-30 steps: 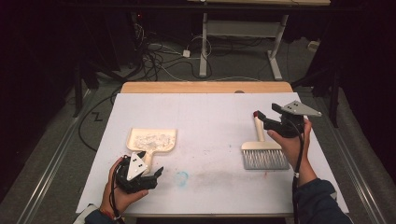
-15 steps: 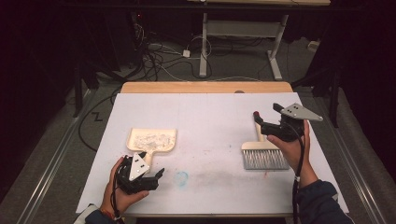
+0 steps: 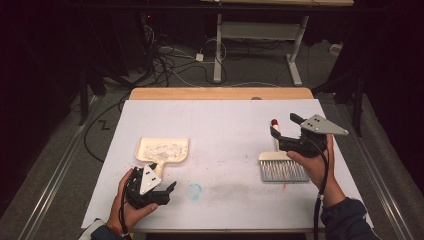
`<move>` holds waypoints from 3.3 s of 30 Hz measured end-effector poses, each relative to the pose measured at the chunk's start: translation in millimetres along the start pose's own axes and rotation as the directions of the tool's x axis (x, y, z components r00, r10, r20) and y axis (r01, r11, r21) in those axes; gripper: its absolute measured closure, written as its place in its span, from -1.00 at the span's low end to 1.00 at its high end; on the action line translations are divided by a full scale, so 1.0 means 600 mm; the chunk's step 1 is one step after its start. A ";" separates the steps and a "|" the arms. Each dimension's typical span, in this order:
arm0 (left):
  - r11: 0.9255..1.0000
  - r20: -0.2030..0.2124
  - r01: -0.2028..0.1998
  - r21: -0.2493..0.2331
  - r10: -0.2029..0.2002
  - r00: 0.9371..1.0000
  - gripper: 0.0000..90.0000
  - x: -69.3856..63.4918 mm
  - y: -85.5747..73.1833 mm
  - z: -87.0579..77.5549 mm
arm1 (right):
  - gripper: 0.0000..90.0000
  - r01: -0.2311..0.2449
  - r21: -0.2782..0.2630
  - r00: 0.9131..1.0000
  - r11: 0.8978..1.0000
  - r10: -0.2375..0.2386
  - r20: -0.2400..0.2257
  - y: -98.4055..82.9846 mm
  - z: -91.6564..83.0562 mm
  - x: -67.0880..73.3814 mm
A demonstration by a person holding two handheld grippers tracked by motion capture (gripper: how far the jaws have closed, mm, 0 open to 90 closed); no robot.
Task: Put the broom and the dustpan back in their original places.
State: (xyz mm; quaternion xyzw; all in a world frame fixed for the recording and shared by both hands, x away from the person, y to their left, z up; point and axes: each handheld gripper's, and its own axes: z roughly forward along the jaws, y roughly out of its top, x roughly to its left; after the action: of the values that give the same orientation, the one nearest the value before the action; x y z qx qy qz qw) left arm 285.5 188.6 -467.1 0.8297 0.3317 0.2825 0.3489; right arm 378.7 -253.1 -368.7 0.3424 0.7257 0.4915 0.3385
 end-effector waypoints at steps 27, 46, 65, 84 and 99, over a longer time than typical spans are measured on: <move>1.000 0.004 -0.024 0.017 0.024 1.000 -0.64 -0.006 0.001 0.003 | -0.48 0.101 -0.007 0.995 0.995 -0.101 -0.020 -0.003 -0.054 0.034; 0.999 0.027 -0.035 0.029 0.035 0.999 -0.64 -0.011 0.000 0.005 | -0.48 0.139 -0.001 0.990 0.990 -0.139 -0.017 -0.028 -0.094 0.034; 0.999 0.035 -0.040 0.015 0.039 0.999 -0.64 -0.012 0.001 0.004 | -0.51 0.169 0.014 0.985 0.986 -0.169 -0.024 -0.079 -0.126 0.032; 0.999 0.038 -0.050 -0.005 0.050 0.998 -0.64 -0.012 0.001 0.002 | -0.56 0.140 0.125 0.990 0.982 -0.141 -0.008 -0.175 -0.138 0.024; 0.997 0.036 -0.075 0.001 0.075 0.997 -0.64 -0.016 -0.004 -0.002 | -0.56 0.131 0.106 0.991 0.986 -0.131 -0.014 -0.178 -0.142 0.032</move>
State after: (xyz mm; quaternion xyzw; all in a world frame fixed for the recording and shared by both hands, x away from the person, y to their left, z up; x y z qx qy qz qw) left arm 277.9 183.0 -470.3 0.8470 0.2944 0.2801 0.3428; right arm 280.7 -308.2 -448.0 0.3099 0.7729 0.4299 0.3489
